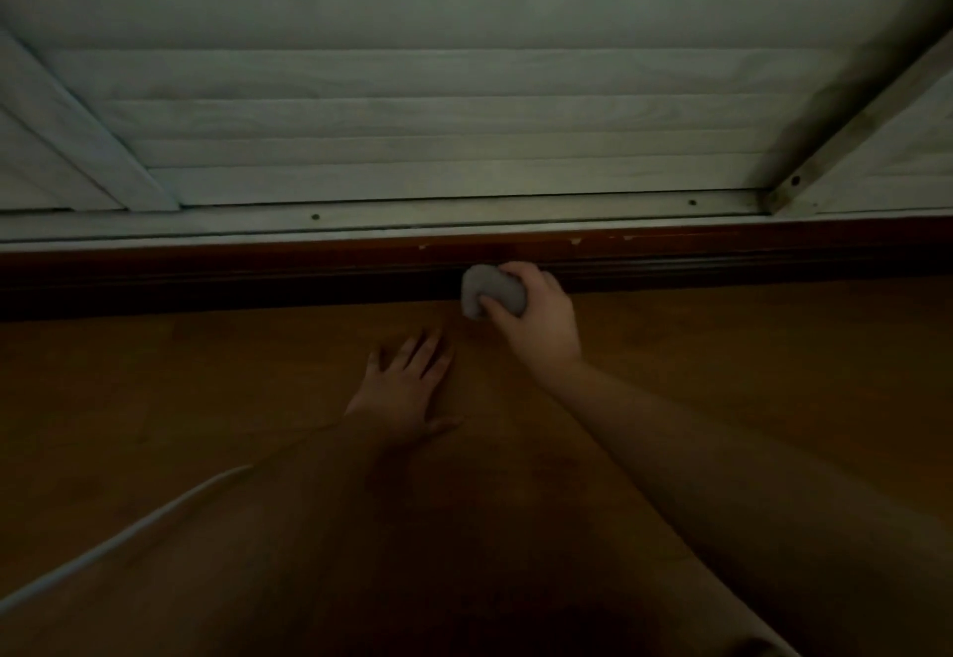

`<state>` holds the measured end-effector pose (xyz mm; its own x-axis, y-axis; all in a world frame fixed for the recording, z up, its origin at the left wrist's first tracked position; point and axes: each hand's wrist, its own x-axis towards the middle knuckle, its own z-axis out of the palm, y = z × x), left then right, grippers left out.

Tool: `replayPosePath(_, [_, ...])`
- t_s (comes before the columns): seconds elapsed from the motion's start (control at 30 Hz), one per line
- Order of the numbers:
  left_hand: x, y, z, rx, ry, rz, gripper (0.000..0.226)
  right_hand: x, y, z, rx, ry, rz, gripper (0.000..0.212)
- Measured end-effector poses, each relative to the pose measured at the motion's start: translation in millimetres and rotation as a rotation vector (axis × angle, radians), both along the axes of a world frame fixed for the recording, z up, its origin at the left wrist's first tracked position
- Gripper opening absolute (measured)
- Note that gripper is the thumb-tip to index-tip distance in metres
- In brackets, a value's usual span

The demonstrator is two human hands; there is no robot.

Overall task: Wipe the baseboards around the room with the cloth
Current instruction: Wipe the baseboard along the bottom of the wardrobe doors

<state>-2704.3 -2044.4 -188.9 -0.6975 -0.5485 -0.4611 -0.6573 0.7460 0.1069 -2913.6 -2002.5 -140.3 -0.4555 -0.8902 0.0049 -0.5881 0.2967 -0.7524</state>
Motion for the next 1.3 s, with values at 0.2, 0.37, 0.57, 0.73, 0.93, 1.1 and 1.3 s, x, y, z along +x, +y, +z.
replayPosePath(0.2, [17,2,-3,-0.027,-0.015,0.008,0.096,31,-30,8,-0.03,-0.106,-0.109,0.036])
replayPosePath(0.37, [18,2,-3,-0.052,-0.032,-0.009,0.097,22,-27,6,-0.029,-0.067,-0.068,0.037])
replayPosePath(0.57, [-1,4,-3,-0.042,-0.013,-0.034,0.099,-13,-4,0,-0.054,-0.055,-0.145,0.035])
replayPosePath(0.73, [-25,13,-3,-0.024,-0.008,-0.08,0.098,-57,16,1,-0.047,-0.044,-0.222,0.036])
replayPosePath(0.93, [-48,17,1,-0.009,-0.025,-0.124,0.099,-119,42,10,0.003,0.044,-0.201,0.036])
replayPosePath(1.1, [-54,14,1,0.004,-0.033,-0.133,0.099,-161,63,15,0.027,0.091,-0.272,0.035])
replayPosePath(1.3, [-60,13,1,0.017,-0.033,-0.143,0.1,-189,78,23,0.086,0.091,-0.431,0.036])
